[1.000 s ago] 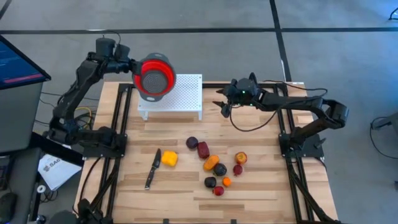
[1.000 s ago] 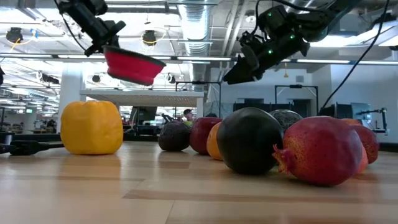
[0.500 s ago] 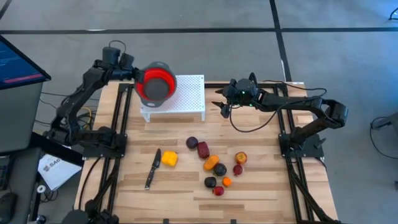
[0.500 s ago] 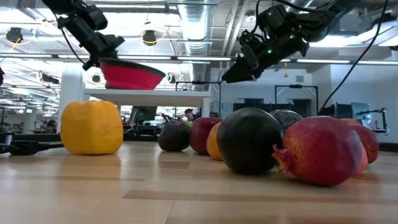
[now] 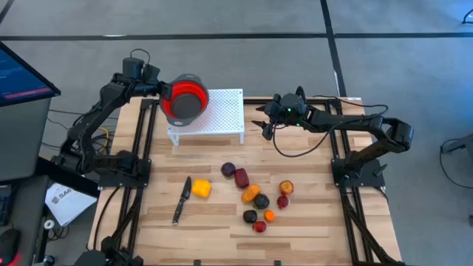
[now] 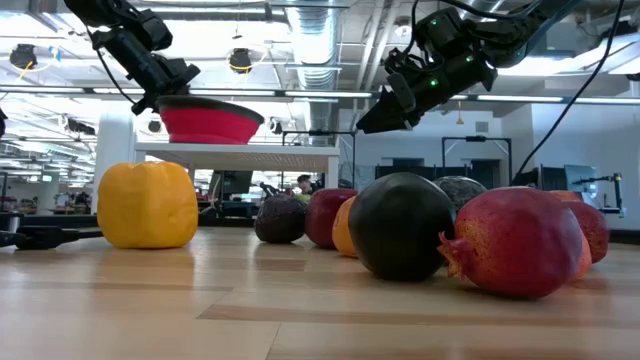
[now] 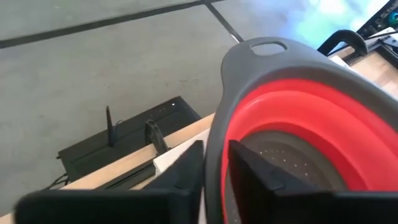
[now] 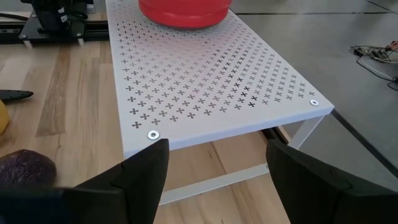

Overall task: Pick & Place Fruit
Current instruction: Put the red strainer bowl on the shelf, then put the black knife on the shelf

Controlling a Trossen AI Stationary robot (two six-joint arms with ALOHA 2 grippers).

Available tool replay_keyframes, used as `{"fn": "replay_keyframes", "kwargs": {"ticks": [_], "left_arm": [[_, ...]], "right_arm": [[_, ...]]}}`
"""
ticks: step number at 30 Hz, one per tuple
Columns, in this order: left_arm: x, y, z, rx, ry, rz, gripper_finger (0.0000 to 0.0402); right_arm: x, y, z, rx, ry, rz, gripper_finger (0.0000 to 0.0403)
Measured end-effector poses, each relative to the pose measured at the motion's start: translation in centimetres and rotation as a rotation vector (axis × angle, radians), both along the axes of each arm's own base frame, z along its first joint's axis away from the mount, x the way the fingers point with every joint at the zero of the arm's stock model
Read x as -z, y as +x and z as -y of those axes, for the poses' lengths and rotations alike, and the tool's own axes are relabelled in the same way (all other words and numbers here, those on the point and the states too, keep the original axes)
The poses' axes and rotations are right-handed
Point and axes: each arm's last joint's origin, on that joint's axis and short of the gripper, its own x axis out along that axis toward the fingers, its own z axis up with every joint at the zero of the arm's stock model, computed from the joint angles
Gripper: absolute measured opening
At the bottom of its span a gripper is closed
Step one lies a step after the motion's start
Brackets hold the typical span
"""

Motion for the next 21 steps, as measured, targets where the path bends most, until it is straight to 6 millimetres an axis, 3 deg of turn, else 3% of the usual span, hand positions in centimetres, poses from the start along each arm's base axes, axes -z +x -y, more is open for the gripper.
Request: {"fn": "replay_keyframes", "kwargs": {"ticks": [8, 12, 16, 21], "left_arm": [[-0.1, 0.0, 0.0, 0.012, 0.017, -0.007, 0.0183], [-1.8, -0.2, 0.7, 0.030, 0.098, 0.006, 0.0216], [-5.2, -0.8, 3.0, 0.062, 0.251, 0.059, 0.0227], [-7.7, -0.1, 8.0, 0.325, 0.404, 0.170, 0.0213]], "right_arm": [[-0.1, 0.0, 0.0, 0.006, 0.011, 0.012, 0.0264], [-0.6, -0.1, 0.0, 0.008, -0.003, 0.040, 0.0264], [-2.0, -1.1, 0.0, 0.021, -0.019, 0.071, 0.0264], [-2.8, -2.0, -0.9, -0.042, -0.017, 0.028, 0.0264]]}}
